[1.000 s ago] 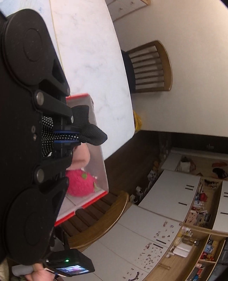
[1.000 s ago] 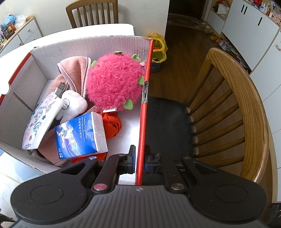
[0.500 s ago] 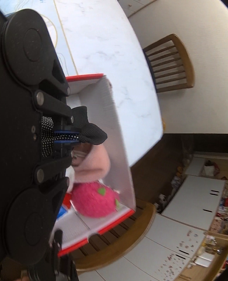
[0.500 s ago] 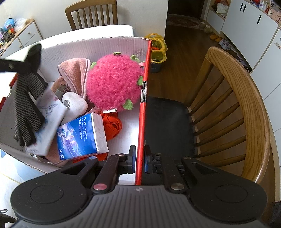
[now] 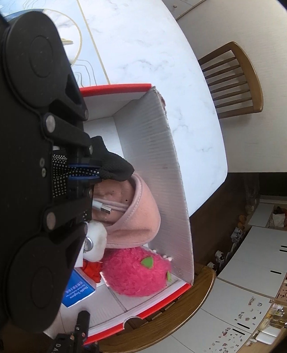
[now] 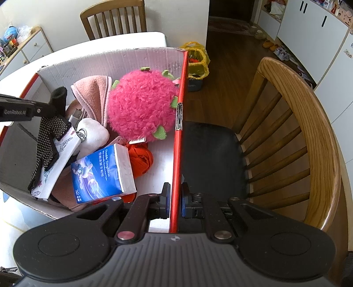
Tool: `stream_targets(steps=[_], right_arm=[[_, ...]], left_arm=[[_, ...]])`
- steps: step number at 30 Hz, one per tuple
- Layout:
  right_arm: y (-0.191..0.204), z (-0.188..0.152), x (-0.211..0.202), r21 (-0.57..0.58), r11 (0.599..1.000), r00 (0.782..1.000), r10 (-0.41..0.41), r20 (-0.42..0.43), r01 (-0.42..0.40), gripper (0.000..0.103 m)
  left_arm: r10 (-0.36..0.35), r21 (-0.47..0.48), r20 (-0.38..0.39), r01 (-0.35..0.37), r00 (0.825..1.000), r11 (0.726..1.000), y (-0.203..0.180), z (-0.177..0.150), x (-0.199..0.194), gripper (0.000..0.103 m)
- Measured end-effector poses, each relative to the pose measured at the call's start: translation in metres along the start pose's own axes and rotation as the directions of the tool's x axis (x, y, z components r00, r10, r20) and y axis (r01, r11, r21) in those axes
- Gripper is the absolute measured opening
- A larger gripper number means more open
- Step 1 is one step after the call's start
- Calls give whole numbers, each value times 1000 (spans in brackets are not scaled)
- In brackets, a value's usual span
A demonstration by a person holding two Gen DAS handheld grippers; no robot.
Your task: Organize objects
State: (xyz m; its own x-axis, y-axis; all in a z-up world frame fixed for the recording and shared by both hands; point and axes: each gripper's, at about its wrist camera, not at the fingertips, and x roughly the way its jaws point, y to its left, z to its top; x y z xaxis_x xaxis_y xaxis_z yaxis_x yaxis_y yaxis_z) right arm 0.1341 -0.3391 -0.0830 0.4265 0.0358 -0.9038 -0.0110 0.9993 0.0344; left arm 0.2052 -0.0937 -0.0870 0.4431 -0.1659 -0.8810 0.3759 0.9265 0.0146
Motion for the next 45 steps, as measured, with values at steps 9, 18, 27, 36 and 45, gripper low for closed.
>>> stream_targets(steps=[9,18,27,36,45], right_arm=[[-7,2,-12,4,1000,1000,16,27,-16,9],[-8,4,-37,-15,1000,994,18,107,-16,9],[-2,6,-82,-79,996,964,48,260,-28,9],[18,-6,-116,-134,987,928,133,347,-91,9],[34,-19,-138,-150,980,899,183,398,-134,10]], left_arm=[[-4,-38,0,4,1000,999,6,-8,-8,19],[-26,-84,43,30,999,996,12,-15,-29,36],[-15,-100,142,30,990,995,11,-28,-75,47],[4,-107,269,26,963,994,12,-46,-120,74],[-13,-80,358,44,934,996,10,-73,-149,86]])
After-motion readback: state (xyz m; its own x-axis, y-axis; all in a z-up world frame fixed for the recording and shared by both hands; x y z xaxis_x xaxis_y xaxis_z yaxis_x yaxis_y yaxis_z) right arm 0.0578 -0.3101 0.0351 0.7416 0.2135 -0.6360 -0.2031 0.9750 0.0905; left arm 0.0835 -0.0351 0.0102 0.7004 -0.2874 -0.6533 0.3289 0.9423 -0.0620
